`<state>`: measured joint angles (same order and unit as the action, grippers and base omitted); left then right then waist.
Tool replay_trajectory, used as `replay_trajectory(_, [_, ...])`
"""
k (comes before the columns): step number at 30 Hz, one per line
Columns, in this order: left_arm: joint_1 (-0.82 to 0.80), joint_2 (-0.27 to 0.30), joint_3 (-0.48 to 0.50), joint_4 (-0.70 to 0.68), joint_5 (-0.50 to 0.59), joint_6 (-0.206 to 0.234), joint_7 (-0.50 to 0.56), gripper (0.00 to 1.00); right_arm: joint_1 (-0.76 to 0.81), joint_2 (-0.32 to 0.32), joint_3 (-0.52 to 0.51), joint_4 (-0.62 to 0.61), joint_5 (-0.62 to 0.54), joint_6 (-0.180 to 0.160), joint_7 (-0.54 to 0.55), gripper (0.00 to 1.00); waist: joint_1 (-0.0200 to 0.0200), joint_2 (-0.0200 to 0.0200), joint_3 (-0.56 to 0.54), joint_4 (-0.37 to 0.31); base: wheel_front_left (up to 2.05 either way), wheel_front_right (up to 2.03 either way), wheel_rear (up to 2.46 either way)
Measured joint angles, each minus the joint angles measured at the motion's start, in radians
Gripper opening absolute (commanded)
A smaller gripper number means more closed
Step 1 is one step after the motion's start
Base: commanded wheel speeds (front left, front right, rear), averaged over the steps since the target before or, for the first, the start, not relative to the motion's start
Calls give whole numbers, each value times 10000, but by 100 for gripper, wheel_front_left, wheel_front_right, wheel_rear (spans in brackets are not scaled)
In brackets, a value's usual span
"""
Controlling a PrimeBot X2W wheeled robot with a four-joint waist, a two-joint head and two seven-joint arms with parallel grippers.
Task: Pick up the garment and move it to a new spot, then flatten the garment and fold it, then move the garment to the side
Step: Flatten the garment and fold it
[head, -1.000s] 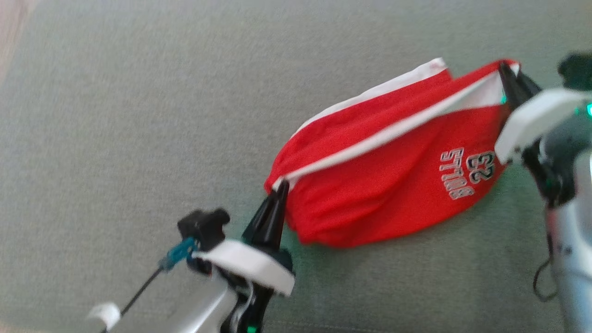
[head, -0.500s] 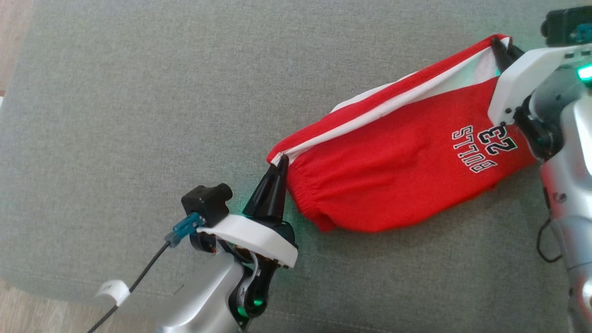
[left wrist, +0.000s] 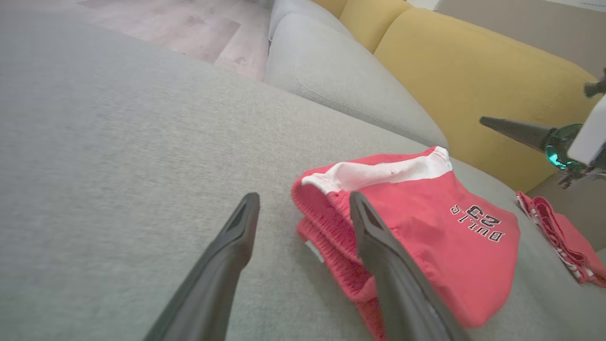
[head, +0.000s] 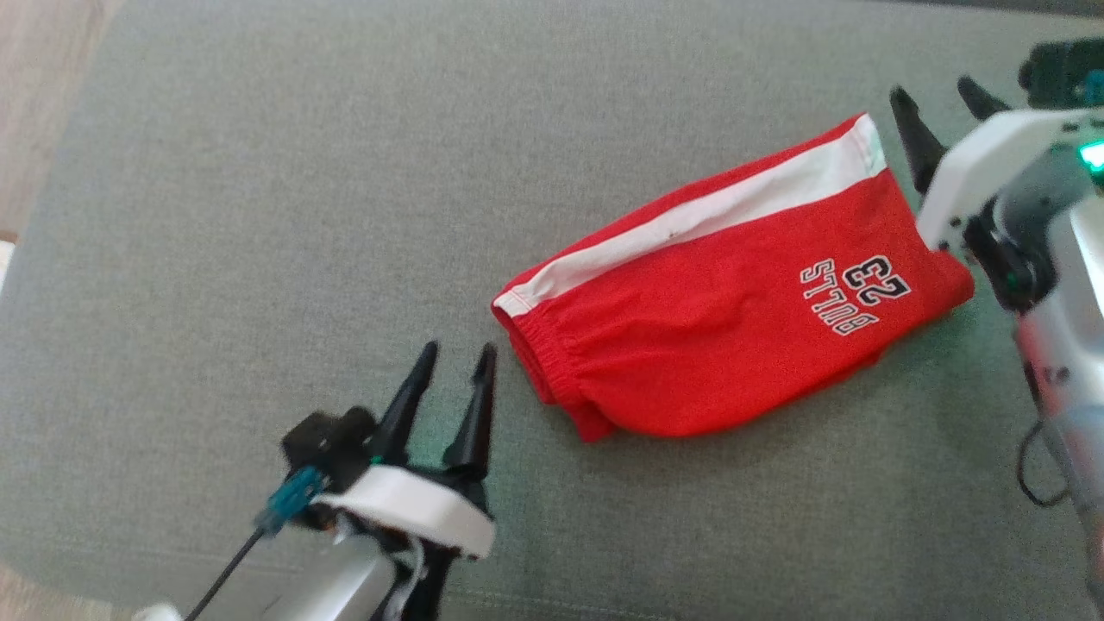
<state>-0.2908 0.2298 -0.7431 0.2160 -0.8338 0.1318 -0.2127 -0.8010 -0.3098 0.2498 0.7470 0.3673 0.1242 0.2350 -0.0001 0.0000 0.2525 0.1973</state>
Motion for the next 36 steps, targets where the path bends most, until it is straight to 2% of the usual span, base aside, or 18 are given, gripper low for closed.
replay_trajectory(4, [575,610,385,-767,163,435,-102,100,596,-422,263,157,487,0,280,100,-1,0,-452,-5,0,0,0])
replay_trajectory(10, [1244,1572,1273,-1977,270,1191,-209,100,1710,-905,522,441,1220,0,1331,100,-1,0,-657,277,0,0,0])
replay_trajectory(14, [1718,1818,1722,-2451,268,1601,-274,100,1845,-941,671,422,1559,0,1783,100,1,0,-587,386,0,0,0])
replay_trajectory(17, [1848,1879,1877,-2637,268,1689,-276,100,1907,-995,723,393,1611,0,1983,100,0,0,-559,426,0,0,0])
replay_trajectory(18, [1894,1908,1929,-2706,268,1697,-276,100,1960,-1011,738,385,1616,0,2077,89,0,0,-548,439,0,0,0])
replay_trajectory(19, [1940,1944,1946,-2765,268,1733,-276,100,2012,-1014,777,380,1670,0,2163,63,1,0,-538,449,0,0,0])
replay_trajectory(20, [1969,1964,1946,-2807,268,1764,-278,100,2024,-1016,796,364,1751,0,2224,46,0,0,-531,455,0,0,0])
replay_trajectory(21, [1975,1965,1948,-2846,268,1766,-278,100,2017,-1018,830,324,1816,0,2303,36,0,0,-527,459,0,0,0])
replay_trajectory(23, [1975,1965,1952,-2884,270,1774,-278,100,2017,-997,907,253,1904,0,2405,0,0,0,-522,447,0,0,0])
replay_trajectory(27, [1975,1965,1969,-2907,364,1856,-309,100,2018,-830,895,213,1927,0,2284,0,0,0,-475,369,0,0,0])
replay_trajectory(36, [1974,1946,2011,-2930,529,1939,-355,100,2106,-286,219,33,1931,0,763,0,2,0,-643,-148,0,0,0])
